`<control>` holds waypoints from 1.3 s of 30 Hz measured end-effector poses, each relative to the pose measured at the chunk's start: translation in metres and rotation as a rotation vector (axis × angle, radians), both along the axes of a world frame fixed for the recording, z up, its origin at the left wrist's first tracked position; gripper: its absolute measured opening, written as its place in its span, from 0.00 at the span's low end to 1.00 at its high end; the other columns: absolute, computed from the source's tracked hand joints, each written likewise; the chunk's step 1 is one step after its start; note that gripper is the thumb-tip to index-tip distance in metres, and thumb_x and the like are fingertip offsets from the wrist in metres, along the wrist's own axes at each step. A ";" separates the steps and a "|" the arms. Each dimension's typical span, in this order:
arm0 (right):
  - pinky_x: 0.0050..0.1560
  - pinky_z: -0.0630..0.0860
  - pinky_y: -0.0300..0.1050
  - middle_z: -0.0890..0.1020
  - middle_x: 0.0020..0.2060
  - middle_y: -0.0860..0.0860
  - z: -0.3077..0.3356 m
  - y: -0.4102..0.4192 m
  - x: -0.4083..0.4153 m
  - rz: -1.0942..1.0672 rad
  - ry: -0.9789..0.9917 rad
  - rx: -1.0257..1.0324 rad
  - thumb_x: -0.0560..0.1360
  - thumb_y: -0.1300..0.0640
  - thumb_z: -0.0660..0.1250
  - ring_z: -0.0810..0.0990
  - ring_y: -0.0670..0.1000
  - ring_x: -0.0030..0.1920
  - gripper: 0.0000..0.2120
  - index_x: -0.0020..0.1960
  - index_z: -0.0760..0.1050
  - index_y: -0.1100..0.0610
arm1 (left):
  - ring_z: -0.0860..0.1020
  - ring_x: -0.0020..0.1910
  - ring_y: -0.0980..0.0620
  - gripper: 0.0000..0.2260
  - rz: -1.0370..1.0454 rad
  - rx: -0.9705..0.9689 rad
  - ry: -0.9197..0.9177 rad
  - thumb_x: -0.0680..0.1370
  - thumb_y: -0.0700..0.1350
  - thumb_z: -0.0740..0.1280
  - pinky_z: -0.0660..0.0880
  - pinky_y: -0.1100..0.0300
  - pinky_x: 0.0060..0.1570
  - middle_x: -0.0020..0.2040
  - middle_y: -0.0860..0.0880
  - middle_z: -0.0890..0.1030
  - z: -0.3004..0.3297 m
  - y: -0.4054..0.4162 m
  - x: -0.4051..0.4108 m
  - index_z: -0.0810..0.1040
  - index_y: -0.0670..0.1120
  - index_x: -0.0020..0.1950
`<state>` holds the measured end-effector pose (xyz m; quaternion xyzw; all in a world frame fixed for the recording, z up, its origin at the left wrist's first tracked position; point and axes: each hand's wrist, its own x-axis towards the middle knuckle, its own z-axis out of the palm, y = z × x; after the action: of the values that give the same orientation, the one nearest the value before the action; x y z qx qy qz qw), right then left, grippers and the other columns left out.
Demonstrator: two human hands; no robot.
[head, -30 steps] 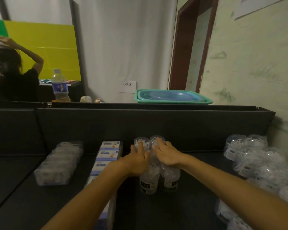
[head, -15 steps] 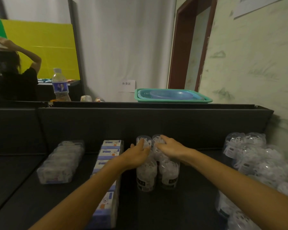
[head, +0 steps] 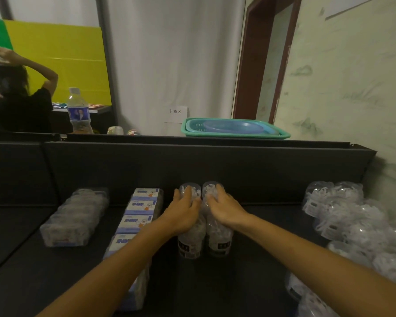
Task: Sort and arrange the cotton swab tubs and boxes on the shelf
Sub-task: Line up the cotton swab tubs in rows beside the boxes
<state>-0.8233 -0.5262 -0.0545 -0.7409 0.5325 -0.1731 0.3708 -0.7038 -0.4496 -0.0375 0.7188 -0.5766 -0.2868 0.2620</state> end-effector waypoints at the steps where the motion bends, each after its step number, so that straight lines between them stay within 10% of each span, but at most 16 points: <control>1: 0.65 0.69 0.52 0.57 0.76 0.58 0.000 -0.001 -0.001 0.005 -0.004 -0.003 0.82 0.48 0.52 0.65 0.57 0.71 0.29 0.78 0.43 0.50 | 0.42 0.76 0.45 0.24 -0.010 -0.007 -0.004 0.83 0.51 0.50 0.50 0.48 0.72 0.78 0.46 0.43 0.000 0.000 0.000 0.45 0.48 0.77; 10: 0.47 0.69 0.41 0.59 0.75 0.57 0.003 -0.003 -0.003 0.022 -0.010 0.009 0.82 0.49 0.53 0.70 0.54 0.66 0.28 0.78 0.44 0.50 | 0.46 0.76 0.43 0.26 0.043 -0.001 -0.001 0.82 0.53 0.50 0.52 0.48 0.72 0.77 0.44 0.41 -0.004 -0.008 0.002 0.44 0.50 0.77; 16: 0.68 0.66 0.54 0.57 0.76 0.56 0.007 -0.002 -0.009 0.022 -0.009 -0.018 0.81 0.48 0.55 0.62 0.57 0.73 0.30 0.78 0.46 0.48 | 0.53 0.75 0.42 0.27 0.061 -0.028 -0.074 0.82 0.56 0.51 0.57 0.48 0.70 0.77 0.43 0.43 -0.003 -0.007 0.002 0.45 0.51 0.77; 39: 0.70 0.61 0.46 0.65 0.73 0.52 0.048 0.152 -0.181 -0.205 0.519 -0.580 0.80 0.45 0.58 0.64 0.52 0.72 0.26 0.75 0.60 0.50 | 0.60 0.73 0.45 0.28 -0.530 -0.409 -0.623 0.79 0.62 0.49 0.58 0.49 0.69 0.75 0.45 0.59 0.021 0.077 -0.078 0.56 0.50 0.76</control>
<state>-1.0047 -0.3741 -0.0070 -0.7770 0.6087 -0.1594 -0.0196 -0.7816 -0.3728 -0.0163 0.5319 -0.8367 0.0058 0.1304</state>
